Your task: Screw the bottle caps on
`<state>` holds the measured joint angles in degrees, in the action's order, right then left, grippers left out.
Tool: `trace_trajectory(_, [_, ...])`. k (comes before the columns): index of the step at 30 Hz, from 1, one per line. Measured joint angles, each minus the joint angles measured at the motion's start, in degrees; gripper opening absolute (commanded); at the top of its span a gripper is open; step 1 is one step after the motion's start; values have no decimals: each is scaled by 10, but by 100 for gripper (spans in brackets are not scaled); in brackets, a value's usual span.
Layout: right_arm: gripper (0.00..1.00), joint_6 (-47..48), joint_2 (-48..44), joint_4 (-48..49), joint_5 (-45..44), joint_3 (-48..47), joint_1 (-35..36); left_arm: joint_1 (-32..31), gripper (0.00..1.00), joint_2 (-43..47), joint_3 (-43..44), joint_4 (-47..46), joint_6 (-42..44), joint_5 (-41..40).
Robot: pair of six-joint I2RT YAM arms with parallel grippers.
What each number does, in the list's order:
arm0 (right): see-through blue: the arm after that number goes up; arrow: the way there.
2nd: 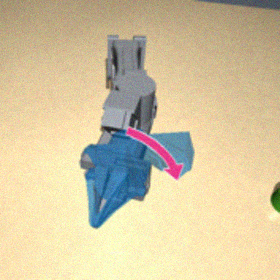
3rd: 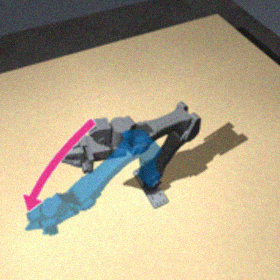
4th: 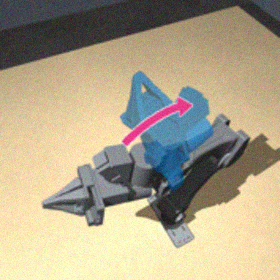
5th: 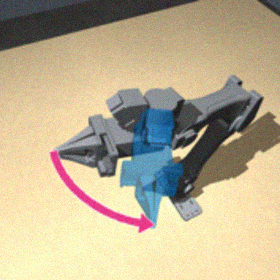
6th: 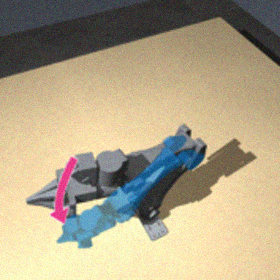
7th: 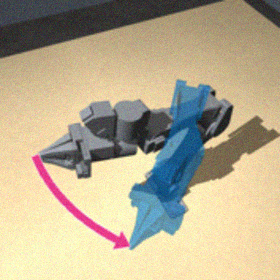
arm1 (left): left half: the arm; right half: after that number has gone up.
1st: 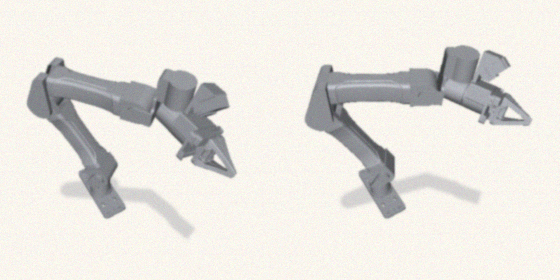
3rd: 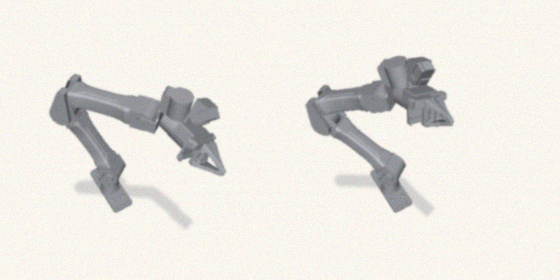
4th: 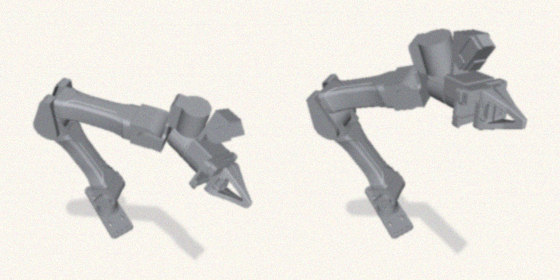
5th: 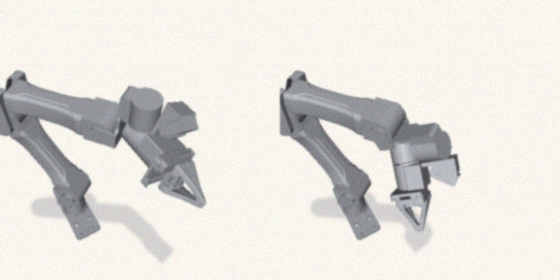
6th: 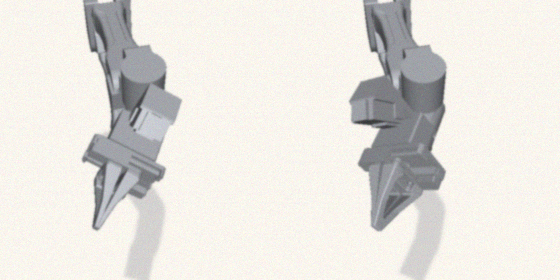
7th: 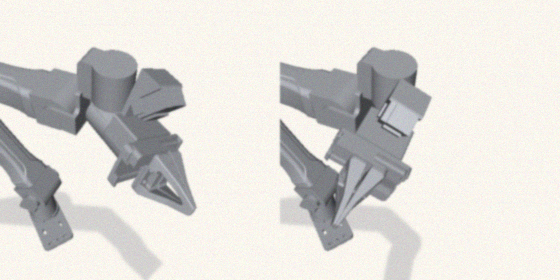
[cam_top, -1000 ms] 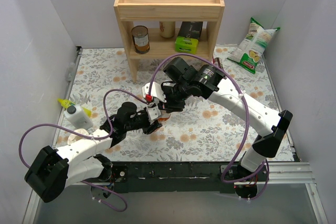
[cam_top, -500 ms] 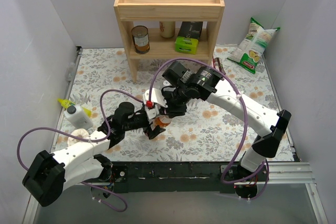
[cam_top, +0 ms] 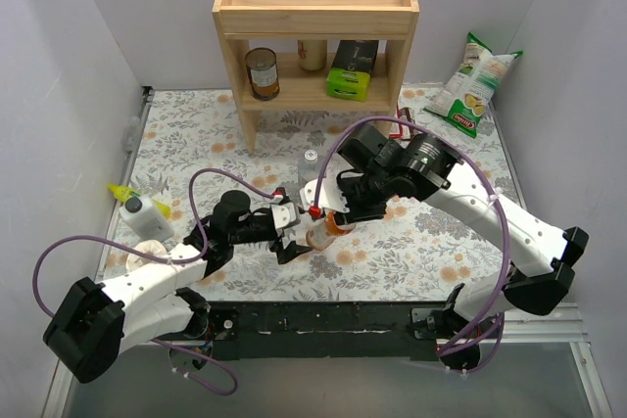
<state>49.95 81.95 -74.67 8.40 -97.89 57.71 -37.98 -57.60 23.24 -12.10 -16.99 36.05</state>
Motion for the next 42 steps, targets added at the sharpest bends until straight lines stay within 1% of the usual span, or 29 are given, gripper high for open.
trace_trajectory(1, [1, 0, 6, -1, -1, -4, 0, 0, 95, -6, -2, -13, -3, 8])
trace_trajectory(4, [1, 3, 36, -2, -4, -21, 0, 0, 82, -45, -3, -66, -15, 33])
trace_trajectory(5, [1, 4, 44, -2, -4, -24, 0, 0, 76, -59, -3, -79, -19, 39])
trace_trajectory(6, [1, 4, 53, -2, -5, -28, 0, 0, 74, -73, -2, -90, -20, 45])
trace_trajectory(9, [2, 2, 69, 0, -7, -34, 0, 0, 72, -118, 0, -111, -25, 63])
trace_trajectory(11, [4, -3, 75, 6, -8, -34, 0, -1, 72, -140, 1, -122, -29, 71])
trace_trajectory(18, [8, -44, 80, 30, -1, -38, 0, -3, 72, -178, 1, -173, -49, 85])
trace_trajectory(25, [13, -71, 107, 47, 16, -44, 0, -6, 75, -204, -7, -210, -56, 88])
trace_trajectory(27, [14, -78, 116, 52, 19, -44, 0, -9, 79, -207, -14, -220, -55, 86])
trace_trajectory(28, [17, -80, 120, 56, 21, -44, 0, -10, 81, -207, -18, -224, -54, 84])
trace_trajectory(29, [19, -83, 121, 60, 23, -46, 0, -11, 86, -207, -22, -229, -53, 84])
trace_trajectory(30, [20, -86, 123, 61, 23, -47, 0, -12, 89, -207, -25, -233, -53, 83])
trace_trajectory(33, [25, -94, 125, 68, 25, -47, 0, -13, 93, -207, -35, -244, -52, 80])
trace_trajectory(34, [29, -96, 126, 71, 26, -48, 0, -14, 95, -207, -39, -246, -51, 78])
trace_trajectory(36, [32, -100, 129, 77, 29, -49, 0, -14, 98, -207, -42, -248, -49, 74])
trace_trajectory(37, [36, -102, 130, 79, 30, -50, 1, -15, 98, -207, -42, -248, -49, 71])
trace_trajectory(39, [38, -106, 131, 84, 32, -50, 0, -16, 98, -207, -44, -248, -49, 65])
trace_trajectory(42, [45, -109, 133, 89, 32, -50, 0, -16, 98, -207, -47, -247, -49, 56])
